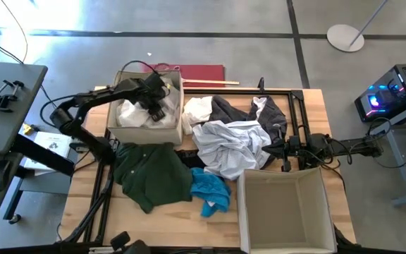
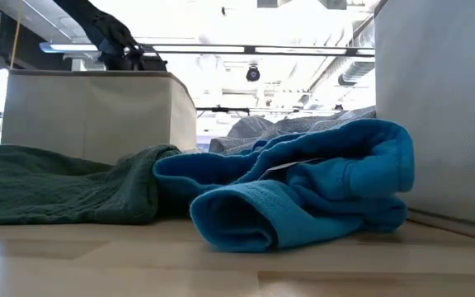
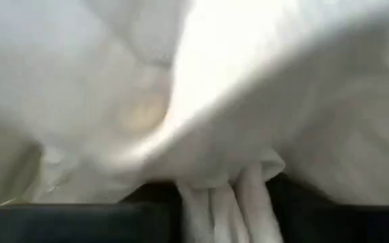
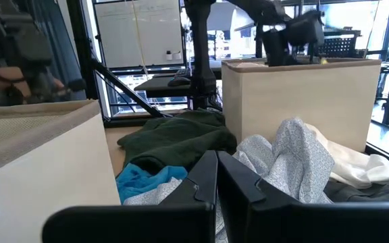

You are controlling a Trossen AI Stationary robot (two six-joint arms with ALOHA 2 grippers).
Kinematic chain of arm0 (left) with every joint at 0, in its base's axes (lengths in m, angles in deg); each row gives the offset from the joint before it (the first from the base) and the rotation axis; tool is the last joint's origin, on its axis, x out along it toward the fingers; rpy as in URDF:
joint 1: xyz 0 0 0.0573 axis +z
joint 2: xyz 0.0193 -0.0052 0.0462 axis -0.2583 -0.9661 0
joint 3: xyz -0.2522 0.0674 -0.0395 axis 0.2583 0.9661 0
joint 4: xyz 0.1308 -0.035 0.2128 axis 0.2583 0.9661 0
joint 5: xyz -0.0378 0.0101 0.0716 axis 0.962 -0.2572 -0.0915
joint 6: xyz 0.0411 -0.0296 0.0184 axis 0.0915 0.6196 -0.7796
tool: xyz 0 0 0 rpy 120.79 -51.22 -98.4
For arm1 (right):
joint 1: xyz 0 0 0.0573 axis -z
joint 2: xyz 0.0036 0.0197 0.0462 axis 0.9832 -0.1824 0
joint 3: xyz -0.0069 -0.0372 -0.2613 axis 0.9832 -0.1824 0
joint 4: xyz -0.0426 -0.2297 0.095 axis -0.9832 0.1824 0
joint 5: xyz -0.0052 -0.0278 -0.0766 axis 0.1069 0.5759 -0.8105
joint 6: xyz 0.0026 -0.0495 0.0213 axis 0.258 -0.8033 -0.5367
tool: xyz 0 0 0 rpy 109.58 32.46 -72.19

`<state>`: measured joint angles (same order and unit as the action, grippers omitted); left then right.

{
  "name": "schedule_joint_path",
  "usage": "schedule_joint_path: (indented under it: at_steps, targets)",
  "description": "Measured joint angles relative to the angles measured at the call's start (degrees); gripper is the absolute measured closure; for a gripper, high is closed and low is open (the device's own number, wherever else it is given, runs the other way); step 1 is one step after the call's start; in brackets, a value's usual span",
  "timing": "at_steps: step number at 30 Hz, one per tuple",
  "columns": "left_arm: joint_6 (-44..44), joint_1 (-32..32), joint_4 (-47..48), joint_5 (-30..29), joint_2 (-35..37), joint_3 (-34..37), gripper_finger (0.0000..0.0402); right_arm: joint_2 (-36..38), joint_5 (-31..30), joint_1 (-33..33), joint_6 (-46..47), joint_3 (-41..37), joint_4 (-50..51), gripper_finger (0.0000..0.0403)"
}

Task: Sort clothes
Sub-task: Put the white polo into the top laundry organizer

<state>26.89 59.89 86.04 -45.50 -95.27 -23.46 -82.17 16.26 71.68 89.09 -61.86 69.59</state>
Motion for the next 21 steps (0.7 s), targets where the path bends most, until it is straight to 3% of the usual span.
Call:
schedule_joint_path:
  at_steps: [6, 10, 15, 21]
  targets:
    - [2.32, 0.75, 3.99, 2.25, 9.05, -5.11, 0.0228, 0.00, 0.00, 0.01, -0.01, 0.00, 0.00, 0.0402]
    - [4.60, 0.19, 5.57, 2.24, 15.92, -7.77, 0.0212, 0.00, 0.00, 0.00, -0.01, 0.00, 0.00, 0.0402]
    - [4.71, -0.32, 4.25, 3.84, 22.83, -6.29, 0.0226, 0.00, 0.00, 0.00, -0.01, -0.02, 0.00, 0.0402]
    - [5.80, 1.58, 1.26, 6.60, 21.25, 2.54, 0.0281, 0.00, 0.00, 0.01, -0.01, -0.01, 0.00, 0.0402]
